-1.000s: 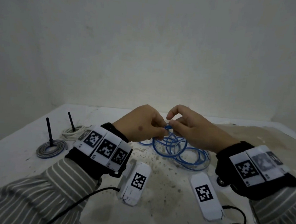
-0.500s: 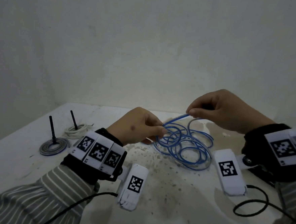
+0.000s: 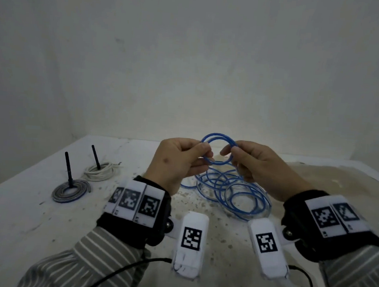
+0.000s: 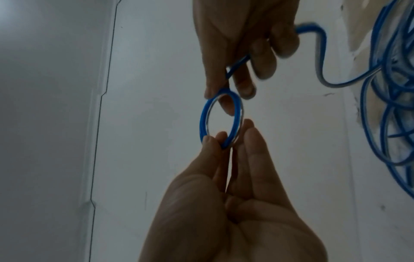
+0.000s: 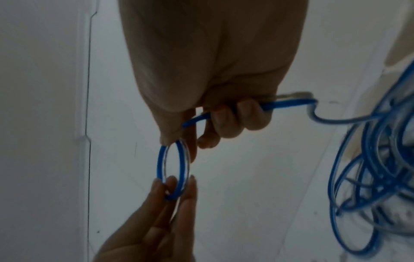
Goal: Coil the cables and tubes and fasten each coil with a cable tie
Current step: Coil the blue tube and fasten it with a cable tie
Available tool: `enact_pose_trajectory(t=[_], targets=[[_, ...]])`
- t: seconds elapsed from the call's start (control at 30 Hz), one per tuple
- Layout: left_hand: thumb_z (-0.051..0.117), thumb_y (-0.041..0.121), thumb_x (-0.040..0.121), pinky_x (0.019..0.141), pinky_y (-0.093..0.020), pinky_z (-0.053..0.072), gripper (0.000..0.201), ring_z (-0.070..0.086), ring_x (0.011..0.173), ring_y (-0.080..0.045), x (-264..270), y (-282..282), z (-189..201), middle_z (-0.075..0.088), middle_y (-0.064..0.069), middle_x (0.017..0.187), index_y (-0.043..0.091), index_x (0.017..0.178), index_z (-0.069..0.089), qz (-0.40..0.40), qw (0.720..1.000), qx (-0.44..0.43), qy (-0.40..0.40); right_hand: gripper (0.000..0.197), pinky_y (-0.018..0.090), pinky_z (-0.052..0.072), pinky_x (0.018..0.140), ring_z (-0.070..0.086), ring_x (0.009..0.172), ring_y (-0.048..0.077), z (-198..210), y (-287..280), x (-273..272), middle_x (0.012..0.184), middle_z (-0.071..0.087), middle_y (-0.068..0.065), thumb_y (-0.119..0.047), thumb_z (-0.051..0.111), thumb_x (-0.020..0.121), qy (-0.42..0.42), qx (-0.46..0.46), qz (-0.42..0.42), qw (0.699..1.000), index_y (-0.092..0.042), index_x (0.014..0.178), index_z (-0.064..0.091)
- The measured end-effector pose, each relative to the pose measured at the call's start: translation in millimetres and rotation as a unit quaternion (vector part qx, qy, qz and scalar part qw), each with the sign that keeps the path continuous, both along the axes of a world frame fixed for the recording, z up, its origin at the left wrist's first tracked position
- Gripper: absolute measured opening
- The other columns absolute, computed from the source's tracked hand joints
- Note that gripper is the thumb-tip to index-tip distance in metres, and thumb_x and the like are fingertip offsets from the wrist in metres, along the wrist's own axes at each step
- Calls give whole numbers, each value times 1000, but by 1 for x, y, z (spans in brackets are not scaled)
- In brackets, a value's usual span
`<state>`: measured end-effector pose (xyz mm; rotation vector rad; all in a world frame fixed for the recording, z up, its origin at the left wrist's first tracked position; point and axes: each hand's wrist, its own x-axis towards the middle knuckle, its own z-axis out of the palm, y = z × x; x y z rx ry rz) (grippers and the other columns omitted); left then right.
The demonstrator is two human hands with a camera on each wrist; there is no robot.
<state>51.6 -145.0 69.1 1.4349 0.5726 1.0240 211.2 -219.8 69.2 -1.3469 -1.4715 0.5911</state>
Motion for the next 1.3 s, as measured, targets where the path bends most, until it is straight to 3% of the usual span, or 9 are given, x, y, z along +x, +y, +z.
enact_pose_trajectory(t=[0.13, 0.27, 0.43, 0.63, 0.77, 0.9, 1.0, 1.13, 1.3], targets=[[56, 13, 90, 64, -21, 56, 17, 69, 71, -15, 3, -7, -8, 69, -7, 77, 7, 78, 67, -51, 998, -12, 23, 28, 27, 20, 49, 24, 49, 12, 1, 1, -7, 55, 32, -6, -19, 38, 98, 59, 30, -13, 998, -10, 74, 48], [58, 22, 89, 84, -35, 53, 21, 67, 91, -22, -1, -3, -10, 71, -15, 97, 5, 94, 70, -82, 971, 82, 209, 30, 23, 24, 49, 26, 50, 10, 4, -2, -5, 59, 32, 1, -23, 39, 98, -24, 7, -10, 1000, -11, 70, 44], [57, 5, 88, 84, -34, 54, 36, 66, 84, -15, -9, 7, 8, 71, -4, 88, 5, 124, 54, -106, 977, 112, 151, 35, 28, 27, 55, 30, 53, 11, 9, -2, -2, 55, 35, -9, -27, 43, 97, -156, -43, 5, 987, -25, 62, 47], [68, 2, 78, 65, -22, 57, 13, 70, 70, -12, -11, 8, 19, 74, -4, 74, 6, 90, 70, -179, 953, 114, 215, 35, 14, 31, 53, 41, 51, 0, 13, 1, -7, 53, 44, -10, -22, 45, 96, -247, -4, -28, 969, -29, 62, 51], [65, 2, 80, 59, -20, 55, 7, 69, 68, -11, -13, 11, 14, 73, -4, 71, 5, 85, 67, -168, 967, 79, 174, 16, 9, 35, 53, 48, 50, -3, 16, 0, -7, 55, 55, -17, -20, 56, 91, -187, 41, -25, 981, -16, 77, 64], [59, 0, 83, 59, -19, 55, 9, 69, 66, -13, -19, 18, 9, 69, -1, 65, 6, 78, 64, -141, 984, 44, 102, 15, 25, 47, 60, 53, 55, 8, 16, 0, 9, 60, 60, -4, -18, 59, 87, -141, 29, -18, 989, -8, 79, 66], [55, -1, 85, 60, -19, 56, 14, 70, 66, -12, -23, 25, 7, 67, 1, 61, 7, 76, 62, -113, 993, 12, 27, 7, 22, 48, 73, 59, 67, 7, 8, 1, 17, 73, 67, 2, -12, 60, 87, -149, 38, -30, 988, -16, 87, 66], [52, 0, 86, 62, -20, 56, 12, 70, 67, -13, -18, 22, 3, 69, -2, 63, 5, 79, 59, -114, 993, -4, -29, 25, 17, 50, 66, 61, 70, 14, -4, 11, 18, 93, 60, -1, -13, 66, 83, -194, 59, -87, 975, -33, 92, 53], [49, 2, 85, 65, -22, 57, 8, 71, 72, -15, -21, 21, 4, 69, -1, 66, 4, 81, 55, -141, 987, -1, -75, 10, 13, 39, 64, 54, 72, -4, -6, 17, 13, 80, 60, -10, -20, 50, 94, -240, 107, -111, 958, -20, 95, 59]])
